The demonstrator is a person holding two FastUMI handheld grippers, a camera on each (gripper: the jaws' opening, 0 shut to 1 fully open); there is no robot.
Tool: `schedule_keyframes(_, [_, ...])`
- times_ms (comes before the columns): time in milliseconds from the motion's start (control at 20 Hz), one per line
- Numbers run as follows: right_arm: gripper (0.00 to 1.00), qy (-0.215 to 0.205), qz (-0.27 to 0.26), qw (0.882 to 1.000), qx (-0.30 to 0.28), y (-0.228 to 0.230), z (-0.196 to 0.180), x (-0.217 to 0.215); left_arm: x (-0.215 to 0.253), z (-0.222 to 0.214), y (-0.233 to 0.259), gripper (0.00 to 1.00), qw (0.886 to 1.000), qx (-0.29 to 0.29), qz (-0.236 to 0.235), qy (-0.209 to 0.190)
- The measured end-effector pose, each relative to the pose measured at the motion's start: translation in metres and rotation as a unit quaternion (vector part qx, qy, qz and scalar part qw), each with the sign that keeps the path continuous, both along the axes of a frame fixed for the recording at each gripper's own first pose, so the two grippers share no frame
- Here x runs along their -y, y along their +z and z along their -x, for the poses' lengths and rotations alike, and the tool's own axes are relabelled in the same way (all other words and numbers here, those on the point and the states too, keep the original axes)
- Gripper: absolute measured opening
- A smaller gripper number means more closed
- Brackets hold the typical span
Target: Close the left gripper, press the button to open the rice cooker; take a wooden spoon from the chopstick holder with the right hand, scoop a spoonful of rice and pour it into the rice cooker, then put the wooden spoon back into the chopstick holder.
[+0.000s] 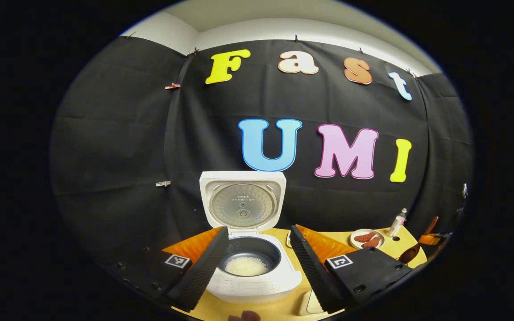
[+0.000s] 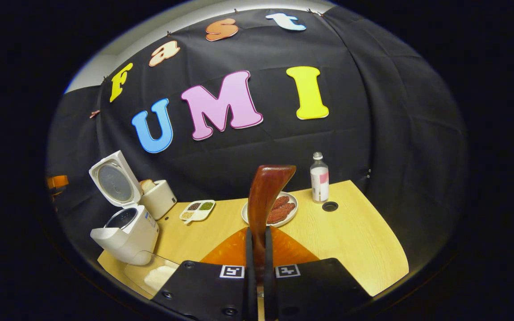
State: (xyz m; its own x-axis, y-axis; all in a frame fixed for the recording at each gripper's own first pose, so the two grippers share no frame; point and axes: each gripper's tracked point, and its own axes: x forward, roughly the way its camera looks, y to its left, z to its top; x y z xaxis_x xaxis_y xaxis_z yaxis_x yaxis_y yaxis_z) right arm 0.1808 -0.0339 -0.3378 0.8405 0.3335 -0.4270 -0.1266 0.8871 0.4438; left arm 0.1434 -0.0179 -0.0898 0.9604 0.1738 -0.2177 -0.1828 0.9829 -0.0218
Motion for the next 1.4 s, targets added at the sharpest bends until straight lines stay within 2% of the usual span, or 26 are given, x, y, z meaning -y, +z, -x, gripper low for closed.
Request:
schedule_keyframes(300, [0.1, 0.009, -0.002, 0.999, 0.04, 0.072, 0.031, -0.049, -0.02, 0.022, 0.002, 0.96, 0.999, 0.004, 0.011, -0.038])
schedule_keyframes(500, [0.1, 0.025, 0.01, 0.999, 0.044, 0.087, 0.059, -0.095, -0.027, 0.033, -0.002, 0.96, 0.998, 0.002, 0.015, -0.062])
schedule_keyframes(700, [0.1, 0.058, 0.033, 0.997, 0.039, 0.08, 0.085, -0.142, -0.03, 0.04, -0.009, 0.95, 0.997, -0.002, 0.024, -0.08])
schedule_keyframes(950, [0.11, 0.085, 0.086, 0.992, 0.034, 0.05, 0.095, -0.184, -0.035, 0.047, -0.024, 0.96, 0.995, -0.007, 0.042, -0.091])
schedule_keyframes(1200, [0.11, 0.09, 0.143, 0.985, 0.032, 0.017, 0.097, -0.202, -0.045, 0.052, -0.036, 0.96, 0.995, -0.012, 0.03, -0.099])
schedule_keyframes(1250, [0.14, 0.089, 0.149, 0.984, 0.029, 0.01, 0.097, -0.204, -0.047, 0.052, -0.037, 0.96, 0.995, -0.014, 0.03, -0.099])
schedule_keyframes(1300, [0.1, 0.089, 0.155, 0.984, 0.025, 0.005, 0.097, -0.207, -0.048, 0.053, -0.039, 0.95, 0.995, -0.016, 0.03, -0.097])
schedule_keyframes(1400, [0.11, 0.089, 0.169, 0.981, 0.02, -0.007, 0.096, -0.211, -0.049, 0.053, -0.042, 0.95, 0.995, -0.02, 0.034, -0.097])
